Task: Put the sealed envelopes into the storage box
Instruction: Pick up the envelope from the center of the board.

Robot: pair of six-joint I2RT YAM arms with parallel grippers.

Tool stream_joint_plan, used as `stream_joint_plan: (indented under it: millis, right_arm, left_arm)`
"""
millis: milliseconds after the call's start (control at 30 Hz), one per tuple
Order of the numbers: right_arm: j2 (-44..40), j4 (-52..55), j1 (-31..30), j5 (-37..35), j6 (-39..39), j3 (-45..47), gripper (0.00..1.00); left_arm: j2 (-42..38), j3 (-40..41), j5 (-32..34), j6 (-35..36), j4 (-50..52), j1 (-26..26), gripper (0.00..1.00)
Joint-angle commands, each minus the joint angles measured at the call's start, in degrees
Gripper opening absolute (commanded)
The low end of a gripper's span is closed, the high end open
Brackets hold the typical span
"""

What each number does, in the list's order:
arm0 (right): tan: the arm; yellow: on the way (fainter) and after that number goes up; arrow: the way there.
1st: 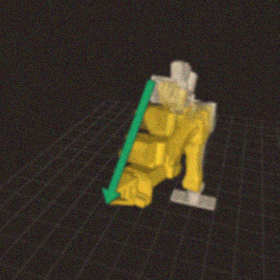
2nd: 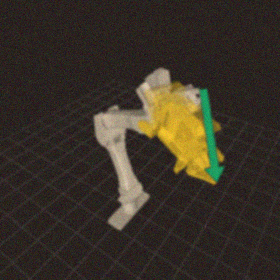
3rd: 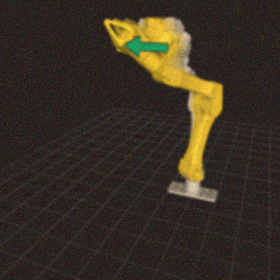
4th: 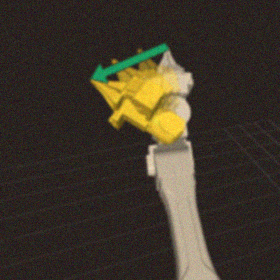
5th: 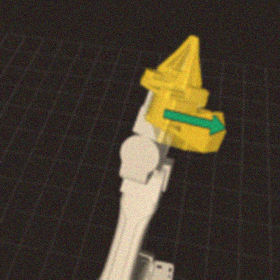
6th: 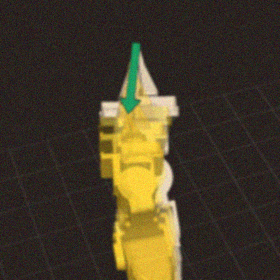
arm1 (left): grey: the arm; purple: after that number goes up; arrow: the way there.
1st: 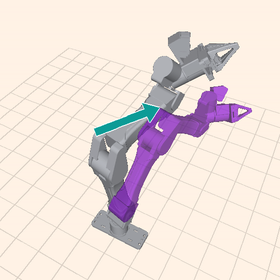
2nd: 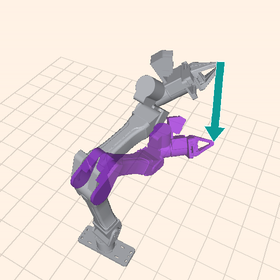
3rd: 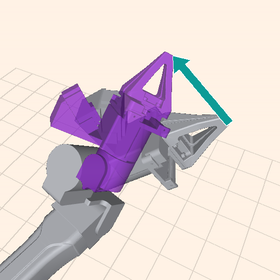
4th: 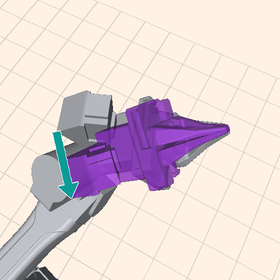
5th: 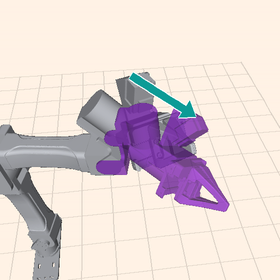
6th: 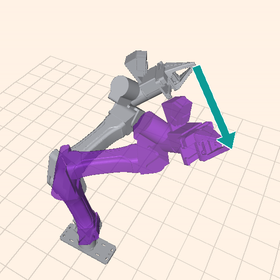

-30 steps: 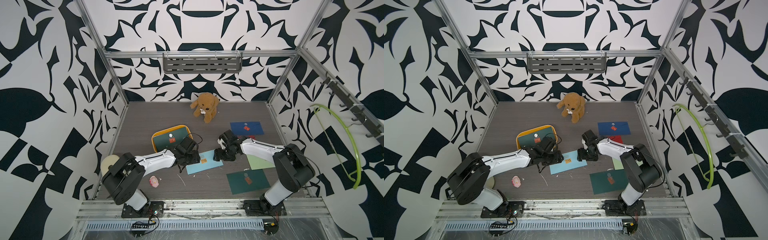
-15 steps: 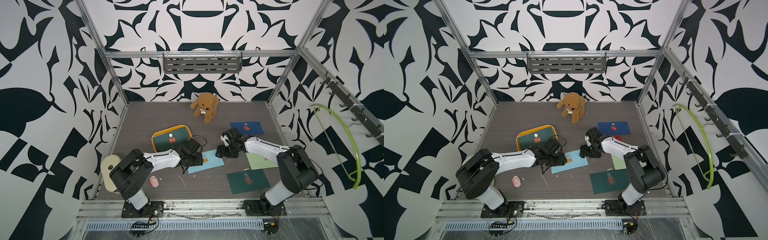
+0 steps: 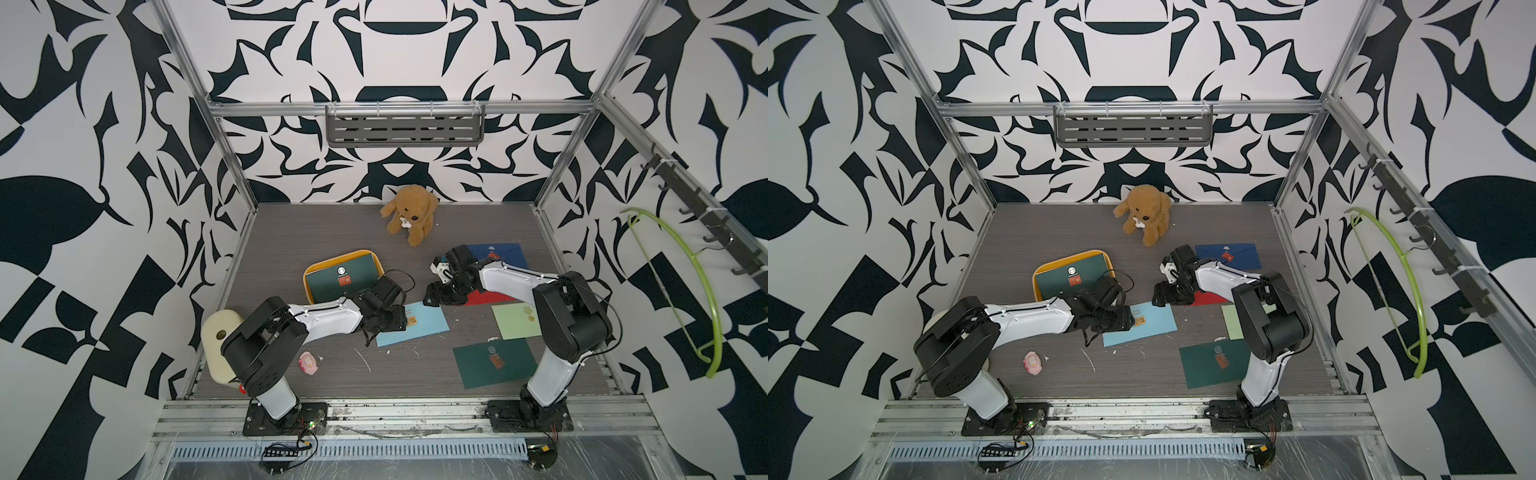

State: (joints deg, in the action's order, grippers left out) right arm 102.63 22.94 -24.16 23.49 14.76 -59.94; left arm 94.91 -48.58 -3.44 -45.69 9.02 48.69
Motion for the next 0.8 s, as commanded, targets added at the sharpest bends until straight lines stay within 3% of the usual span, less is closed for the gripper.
stream_joint_plan:
  millis: [0, 200, 400, 467, 600, 767]
  right_arm:
    - [2.75, 0.42, -0.14, 1.32, 0.02, 2.33, 0.69]
    - [1.60, -3.73, -0.18, 4.18, 2.94, 7.09, 0.56]
    - [-2.06, -7.44, 0.08, 5.53, 6.98, 10.67, 0.36]
    - [-3.31, -6.98, 0.07, 4.68, 7.36, 11.12, 0.39]
    - [-7.97, -4.23, 0.08, 2.29, 7.18, 11.55, 0.58]
    - [-15.47, 3.02, 0.12, -1.49, 6.71, 11.22, 0.63]
  left_arm:
    - [4.35, 2.36, -1.41, 0.91, 5.22, -0.49, 0.61]
    - [4.41, 3.31, -2.48, 0.60, 4.12, -1.49, 0.61]
    - [4.49, 3.58, -2.65, 0.45, 3.95, -1.82, 0.61]
    - [4.40, 3.66, -2.67, 0.44, 3.99, -1.84, 0.61]
    - [4.23, 3.80, -2.79, 0.43, 3.96, -2.01, 0.61]
    - [4.23, 3.75, -3.11, 0.35, 4.68, -2.02, 0.61]
